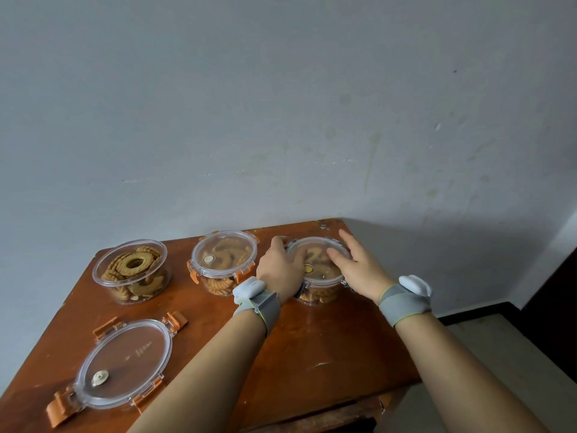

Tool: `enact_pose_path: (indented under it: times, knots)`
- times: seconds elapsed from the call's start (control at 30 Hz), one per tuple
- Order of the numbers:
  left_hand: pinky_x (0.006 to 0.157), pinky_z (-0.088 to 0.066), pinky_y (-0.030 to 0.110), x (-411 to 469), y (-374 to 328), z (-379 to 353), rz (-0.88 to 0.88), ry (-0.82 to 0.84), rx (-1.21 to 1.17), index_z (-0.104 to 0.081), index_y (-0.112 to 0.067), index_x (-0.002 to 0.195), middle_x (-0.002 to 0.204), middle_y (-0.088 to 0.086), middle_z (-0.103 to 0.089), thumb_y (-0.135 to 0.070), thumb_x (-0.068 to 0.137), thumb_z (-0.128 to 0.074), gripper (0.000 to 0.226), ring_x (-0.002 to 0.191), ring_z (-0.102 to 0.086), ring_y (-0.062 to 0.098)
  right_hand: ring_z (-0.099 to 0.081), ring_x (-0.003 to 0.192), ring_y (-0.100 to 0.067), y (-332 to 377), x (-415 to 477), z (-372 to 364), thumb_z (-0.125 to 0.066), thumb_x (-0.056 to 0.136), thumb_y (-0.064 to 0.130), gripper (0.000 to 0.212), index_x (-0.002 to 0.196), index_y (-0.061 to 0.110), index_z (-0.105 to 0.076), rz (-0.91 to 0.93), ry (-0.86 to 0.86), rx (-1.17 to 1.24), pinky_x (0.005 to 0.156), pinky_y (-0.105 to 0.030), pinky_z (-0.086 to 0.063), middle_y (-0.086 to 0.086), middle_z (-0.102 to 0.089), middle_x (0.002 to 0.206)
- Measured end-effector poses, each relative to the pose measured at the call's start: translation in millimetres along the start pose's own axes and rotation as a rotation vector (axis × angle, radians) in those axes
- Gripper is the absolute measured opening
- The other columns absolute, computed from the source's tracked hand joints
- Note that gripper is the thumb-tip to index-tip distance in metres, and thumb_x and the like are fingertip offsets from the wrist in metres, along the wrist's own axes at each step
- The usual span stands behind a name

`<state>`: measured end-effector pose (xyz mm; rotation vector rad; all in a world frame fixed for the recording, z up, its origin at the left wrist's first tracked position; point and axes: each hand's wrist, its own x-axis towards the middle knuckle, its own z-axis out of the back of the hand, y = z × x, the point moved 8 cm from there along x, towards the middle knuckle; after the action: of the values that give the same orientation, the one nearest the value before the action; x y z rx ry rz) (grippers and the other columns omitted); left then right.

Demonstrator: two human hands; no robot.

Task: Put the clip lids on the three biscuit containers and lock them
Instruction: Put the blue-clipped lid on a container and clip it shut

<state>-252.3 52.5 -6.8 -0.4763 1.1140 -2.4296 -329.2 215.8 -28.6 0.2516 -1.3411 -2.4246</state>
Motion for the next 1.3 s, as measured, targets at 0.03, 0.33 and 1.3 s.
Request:
enact_pose_path:
  times: [0.03,0.33,1.3]
  knots:
    - [0.086,-0.056,0.034,0,1,0,-0.001,0.003,-0.008,-0.044,-0.013,0.137,0.128,0.007,-0.064,-0.041,0.095,-0.058,0.053,0.107,-0.066,0.022,-0.028,0.145,-0.017,1,0,1,-0.05,0.098,0.043,0.063,0.153,0.027,-0.025,0.002,-0.004,0.015,0.117,-0.033,-0.023,0.004,-0.028,0.16]
    - [0.086,-0.056,0.034,-2,2,9,-0.082,-0.016,-0.061,-0.055,-0.024,0.131,0.123,0.003,-0.068,-0.04,0.096,-0.053,0.038,0.104,-0.066,0.02,-0.034,0.141,-0.014,9,2,-5,-0.046,0.101,0.036,0.047,0.147,0.034,-0.037,0.063,0.007,0.085,0.115,-0.031,-0.028,0.009,-0.038,0.152]
    - [0.107,-0.031,0.021,-30,39,-2,-0.082,0.198,-0.401,-0.025,-0.029,0.152,0.148,-0.004,-0.049,-0.035,0.041,-0.098,0.134,0.132,-0.039,-0.002,-0.053,0.124,-0.008,0,11,-5,-0.052,0.099,0.028,0.034,0.132,0.035,-0.058,0.098,-0.032,0.208,0.108,-0.029,-0.041,0.011,-0.057,0.135]
